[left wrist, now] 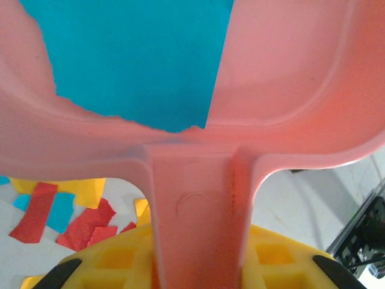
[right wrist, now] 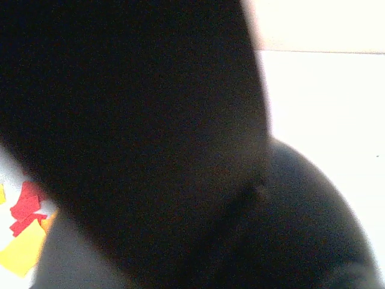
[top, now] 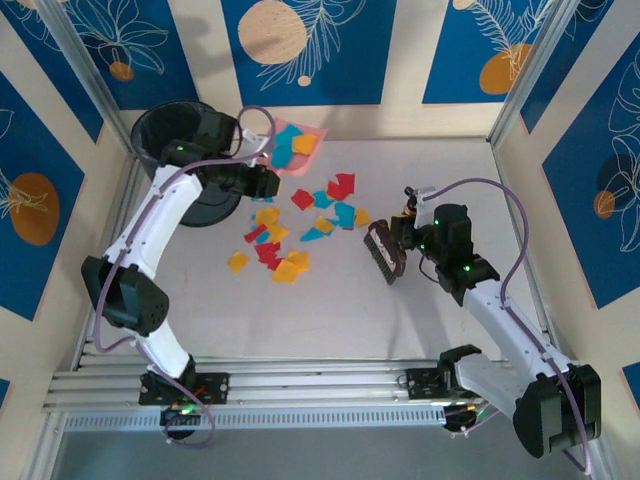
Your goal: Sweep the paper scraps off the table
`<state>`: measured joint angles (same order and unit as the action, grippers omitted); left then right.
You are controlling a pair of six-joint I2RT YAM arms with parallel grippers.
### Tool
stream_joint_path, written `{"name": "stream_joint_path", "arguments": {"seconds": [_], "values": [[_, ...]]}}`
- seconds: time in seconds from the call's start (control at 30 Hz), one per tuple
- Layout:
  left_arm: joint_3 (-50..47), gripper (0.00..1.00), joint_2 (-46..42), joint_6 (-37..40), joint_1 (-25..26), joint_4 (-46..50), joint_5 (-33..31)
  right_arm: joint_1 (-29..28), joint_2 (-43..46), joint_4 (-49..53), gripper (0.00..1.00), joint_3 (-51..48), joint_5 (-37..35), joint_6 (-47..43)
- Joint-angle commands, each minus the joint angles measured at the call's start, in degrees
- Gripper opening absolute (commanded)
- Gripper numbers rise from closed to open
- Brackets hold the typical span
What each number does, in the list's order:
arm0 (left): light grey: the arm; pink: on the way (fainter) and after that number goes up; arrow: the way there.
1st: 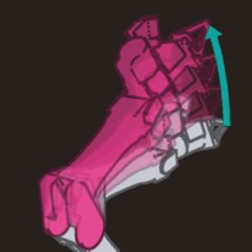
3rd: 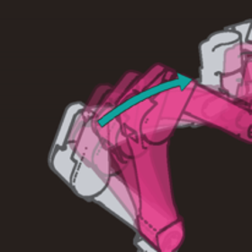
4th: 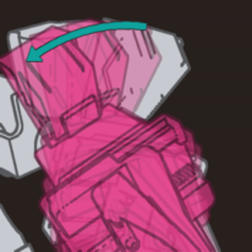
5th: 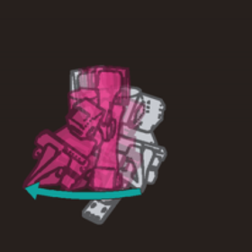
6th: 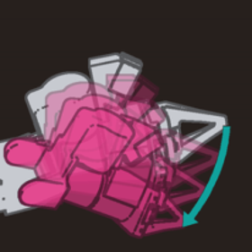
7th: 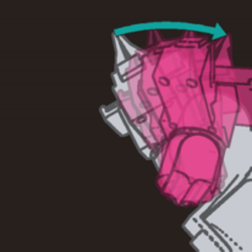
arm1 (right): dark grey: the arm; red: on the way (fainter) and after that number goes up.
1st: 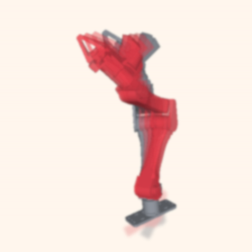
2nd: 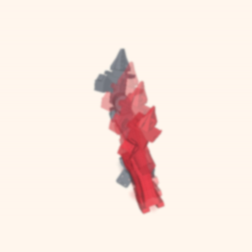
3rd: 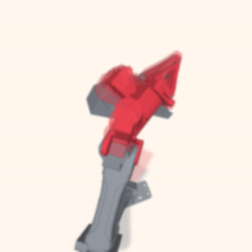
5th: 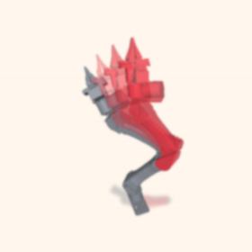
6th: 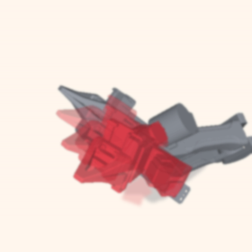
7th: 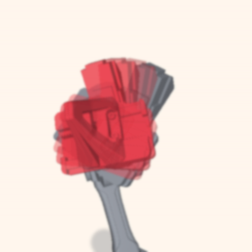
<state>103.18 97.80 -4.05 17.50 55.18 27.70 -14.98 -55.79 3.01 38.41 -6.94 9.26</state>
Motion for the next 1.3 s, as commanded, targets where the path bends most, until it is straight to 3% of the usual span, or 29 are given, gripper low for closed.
{"name": "stream_joint_path", "arguments": {"seconds": [0.0,0.5,1.27], "values": [[1.5,0.0,-1.9,-4.1,-3.3,-3.4,5.8,0.2,-0.4,-0.8,0.0,1.8,1.8,0.9],[0.7,0.0,-1.9,-17.6,-12.6,-15.0,14.1,0.3,-2.4,-0.3,0.0,2.2,2.3,1.3],[-17.0,0.0,-6.8,-46.8,-20.7,-47.3,21.3,0.1,-5.4,0.2,0.0,2.9,2.9,1.9]]}}
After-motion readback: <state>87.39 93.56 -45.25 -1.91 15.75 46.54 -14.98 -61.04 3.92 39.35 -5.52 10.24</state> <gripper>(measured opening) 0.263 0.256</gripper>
